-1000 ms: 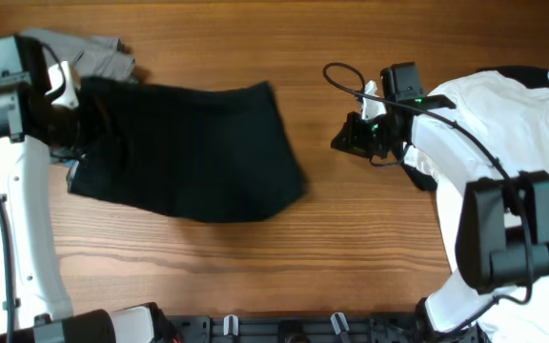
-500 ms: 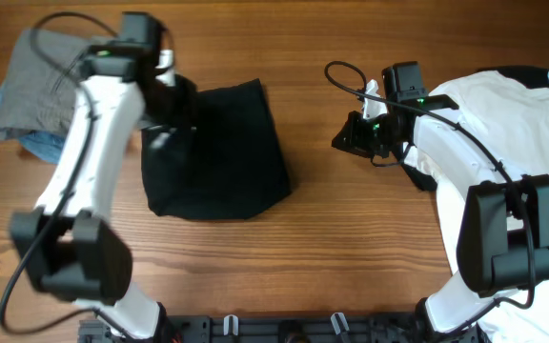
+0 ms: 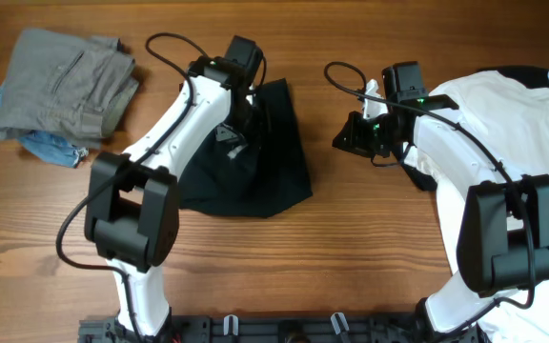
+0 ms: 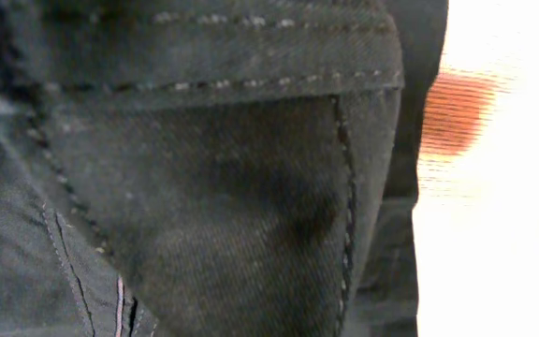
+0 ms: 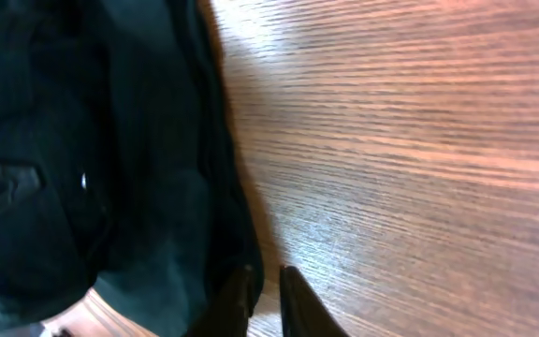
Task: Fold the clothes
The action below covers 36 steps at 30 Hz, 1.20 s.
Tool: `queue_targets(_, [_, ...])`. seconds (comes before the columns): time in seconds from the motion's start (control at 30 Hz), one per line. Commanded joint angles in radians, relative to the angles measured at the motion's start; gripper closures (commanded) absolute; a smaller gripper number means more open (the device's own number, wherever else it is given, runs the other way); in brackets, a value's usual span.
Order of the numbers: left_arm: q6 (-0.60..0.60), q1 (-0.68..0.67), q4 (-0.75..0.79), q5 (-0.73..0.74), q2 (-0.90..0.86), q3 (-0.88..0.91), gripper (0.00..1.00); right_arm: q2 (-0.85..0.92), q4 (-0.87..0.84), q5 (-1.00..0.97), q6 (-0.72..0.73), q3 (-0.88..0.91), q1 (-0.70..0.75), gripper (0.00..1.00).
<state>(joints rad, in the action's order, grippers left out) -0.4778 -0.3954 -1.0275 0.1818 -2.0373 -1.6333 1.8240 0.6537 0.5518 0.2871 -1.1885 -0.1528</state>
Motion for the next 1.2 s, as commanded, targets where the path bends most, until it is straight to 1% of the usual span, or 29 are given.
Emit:
queue_targets(0.0, [-0.024,0.027,-0.009,0.017,0.026,-0.005,0.96,-0.015,0.001,0.071,-0.078,0.011,-0.041,0.94])
queue_targets(0.03, [-0.024,0.035,-0.013,0.016,0.036,-0.005,0.96,-0.015,-0.004,0.071,-0.075,0.019,-0.060,0.95])
queue_targets(0.1, [-0.024,0.050,-0.016,0.016,0.061,-0.005,0.96,-0.014,-0.044,0.071,-0.030,0.044,-0.109,0.96])
queue_targets(0.17, [-0.019,0.064,-0.016,0.016,0.093,-0.005,0.96,-0.014,-0.100,0.052,0.053,0.082,-0.154,0.96])
queue_targets(0.2, [-0.002,0.071,-0.019,0.016,0.114,-0.005,0.96,-0.013,-0.119,0.020,0.117,0.105,-0.174,0.96])
queue_targets(0.27, [0.003,0.076,-0.028,0.015,0.146,-0.005,0.96,-0.013,-0.140,0.006,0.172,0.134,-0.193,0.96])
queue_targets(0.3, [0.002,0.078,-0.034,0.016,0.203,-0.006,0.96,-0.011,-0.161,-0.007,0.225,0.168,-0.221,0.96])
queue_targets(0.43, [-0.002,0.077,-0.034,0.037,0.262,-0.019,0.96,-0.010,-0.165,-0.053,0.321,0.198,-0.230,0.96])
queue_targets(0.5, [-0.002,0.071,-0.035,0.072,0.273,-0.019,0.96,-0.010,-0.178,-0.067,0.322,0.203,-0.230,0.95])
queue_targets(0.63, [-0.031,0.046,-0.022,0.078,0.269,-0.019,0.96,-0.010,-0.193,-0.067,0.317,0.203,-0.230,0.95])
queue_targets(0.7, [-0.037,0.031,0.000,0.107,0.269,-0.019,0.96,-0.010,-0.193,-0.067,0.317,0.203,-0.230,0.95])
queue_targets(0.87, [-0.055,-0.003,0.033,0.087,0.245,-0.019,0.95,0.002,-0.194,-0.085,0.319,0.203,-0.230,0.95])
queue_targets(0.9, [-0.055,-0.009,0.034,0.083,0.233,-0.019,0.89,0.003,-0.193,-0.085,0.319,0.203,-0.230,0.95])
queue_targets(0.93, [-0.055,-0.014,0.034,0.078,0.219,-0.019,0.78,0.003,-0.193,-0.085,0.319,0.203,-0.230,0.95])
queue_targets(0.97, [-0.055,-0.018,0.033,0.071,0.202,-0.019,0.72,0.003,-0.190,-0.084,0.318,0.203,-0.230,0.95])
queue_targets(1.0, [-0.054,-0.018,0.033,0.064,0.190,-0.019,0.59,0.003,-0.184,-0.081,0.317,0.202,-0.229,0.95])
queue_targets(1.03, [-0.053,-0.016,0.034,0.058,0.187,-0.019,0.55,0.000,-0.169,-0.081,0.316,0.201,-0.224,0.95])
queue_targets(1.1, [-0.049,-0.002,0.034,0.035,0.191,-0.023,0.52,-0.016,-0.131,-0.082,0.307,0.199,-0.199,0.89])
queue_targets(1.17, [-0.021,0.023,0.013,0.038,0.198,-0.047,0.54,-0.047,-0.076,-0.082,0.259,0.189,-0.151,0.84])
